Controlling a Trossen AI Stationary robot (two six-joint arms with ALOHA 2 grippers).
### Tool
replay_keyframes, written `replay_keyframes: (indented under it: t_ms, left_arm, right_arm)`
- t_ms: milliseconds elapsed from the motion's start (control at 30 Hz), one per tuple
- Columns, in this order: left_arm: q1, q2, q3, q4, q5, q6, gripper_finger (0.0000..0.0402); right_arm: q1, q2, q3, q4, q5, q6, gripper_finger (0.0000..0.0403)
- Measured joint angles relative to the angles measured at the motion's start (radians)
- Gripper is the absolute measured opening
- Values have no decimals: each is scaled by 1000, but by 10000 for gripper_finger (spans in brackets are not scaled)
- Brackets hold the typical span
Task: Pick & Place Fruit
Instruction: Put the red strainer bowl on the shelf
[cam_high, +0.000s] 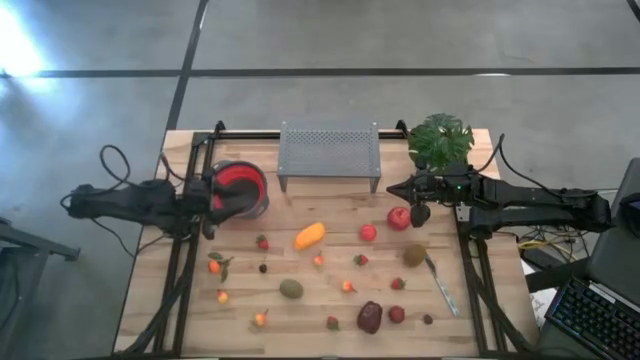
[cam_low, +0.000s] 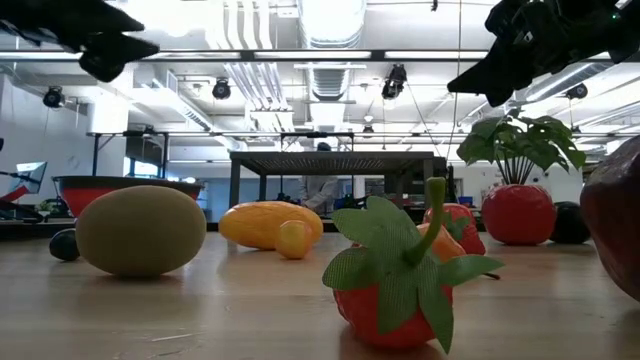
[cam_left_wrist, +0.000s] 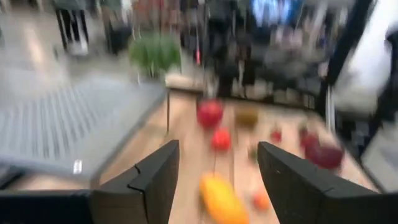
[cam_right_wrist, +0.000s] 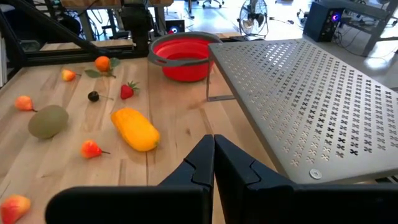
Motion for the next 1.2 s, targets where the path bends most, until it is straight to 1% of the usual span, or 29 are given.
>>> replay_keyframes:
  t_ms: [100, 233, 400, 567, 700, 867, 1033, 1133, 1200]
  left_arm:
    - [0, 67, 102, -221, -10, -100, 221]
    - [0, 171, 202, -441, -15, -220, 215]
    - [0, 309, 286, -629, -17, -275, 213]
    - [0, 455, 323, -790, 2, -295, 213]
    - [0, 548, 321, -833, 40, -294, 213]
    - [0, 636, 321, -840, 53, -245, 213]
    - [0, 715, 321, -838, 23, -206, 213]
    - [0, 740, 321, -854, -14, -193, 213]
    - [0, 761, 321, -848, -18, -185, 212]
  right_arm:
    - [0, 0, 0, 0, 0, 0, 8]
    - [0, 0, 0, 1, 0, 0, 8]
    - [0, 0, 0, 4, 0, 0, 8]
    - [0, 0, 0, 4, 0, 0, 8]
    - [0, 0, 0, 4, 0, 0, 8]
    - [0, 0, 0, 4, 1, 0, 8]
    - [0, 2, -3, 5, 1, 2, 8]
    - [0, 2, -5, 5, 1, 3, 8]
    - [0, 1, -6, 5, 1, 3, 8]
